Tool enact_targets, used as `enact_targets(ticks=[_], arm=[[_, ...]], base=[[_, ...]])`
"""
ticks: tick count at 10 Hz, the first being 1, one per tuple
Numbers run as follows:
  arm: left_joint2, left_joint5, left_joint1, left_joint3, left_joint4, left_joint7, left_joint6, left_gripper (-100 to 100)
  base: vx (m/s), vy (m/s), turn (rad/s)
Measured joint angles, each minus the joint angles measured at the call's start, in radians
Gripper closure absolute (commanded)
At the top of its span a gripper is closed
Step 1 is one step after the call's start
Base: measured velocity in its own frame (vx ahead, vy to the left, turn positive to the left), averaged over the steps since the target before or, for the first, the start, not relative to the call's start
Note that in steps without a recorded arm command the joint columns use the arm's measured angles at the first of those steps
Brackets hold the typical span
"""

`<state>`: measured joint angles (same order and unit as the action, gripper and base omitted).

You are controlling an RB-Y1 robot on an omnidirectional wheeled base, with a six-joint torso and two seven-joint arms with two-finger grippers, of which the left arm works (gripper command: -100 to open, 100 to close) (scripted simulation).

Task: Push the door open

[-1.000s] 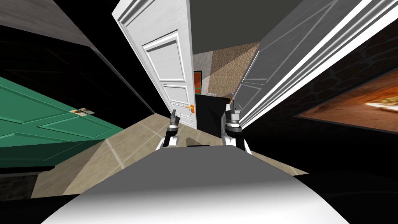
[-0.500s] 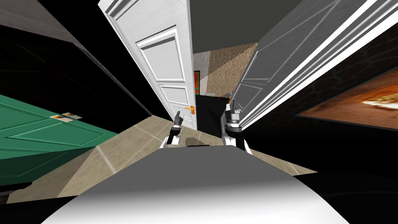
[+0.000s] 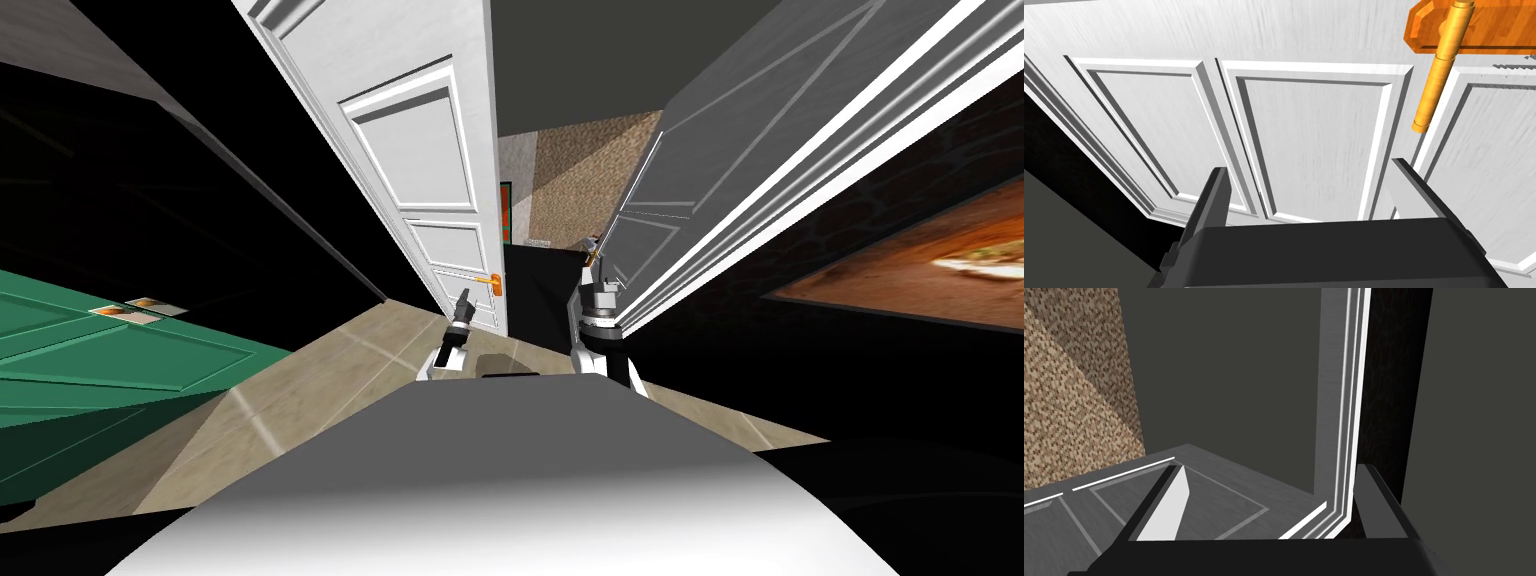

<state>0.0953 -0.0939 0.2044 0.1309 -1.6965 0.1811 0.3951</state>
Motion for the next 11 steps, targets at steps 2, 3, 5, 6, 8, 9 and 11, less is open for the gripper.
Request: enact_targets(ticks=[2,3,5,6,8,9,11], arm=[[0.010,0.002,-0.018,0.010,0.041,0.006,-0.017,-100],[0.008,0.000,-0.028,0.018,0.071,0.005,-0.021,-100],[0.013,0.001,-0.051,0.029,0.102,0.007,-0.050,-100],[0.015,0.001,-0.059,0.034,0.128,0.008,-0.053,-100],[0.013,-0.001,-0.079,0.046,0.169,0.007,-0.067,-100],[0.013,-0.001,-0.091,0.050,0.189,0.007,-0.076,-100],[0.011,-0.003,-0.105,0.064,0.225,0.006,-0.092,-100]], base=[[0.071,0.116,-0.087],[0.069,0.109,-0.071],[0.071,0.082,-0.074],[0.084,0.078,-0.082],[0.074,0.089,-0.065],[0.054,0.079,-0.063],[0.066,0.105,-0.089]])
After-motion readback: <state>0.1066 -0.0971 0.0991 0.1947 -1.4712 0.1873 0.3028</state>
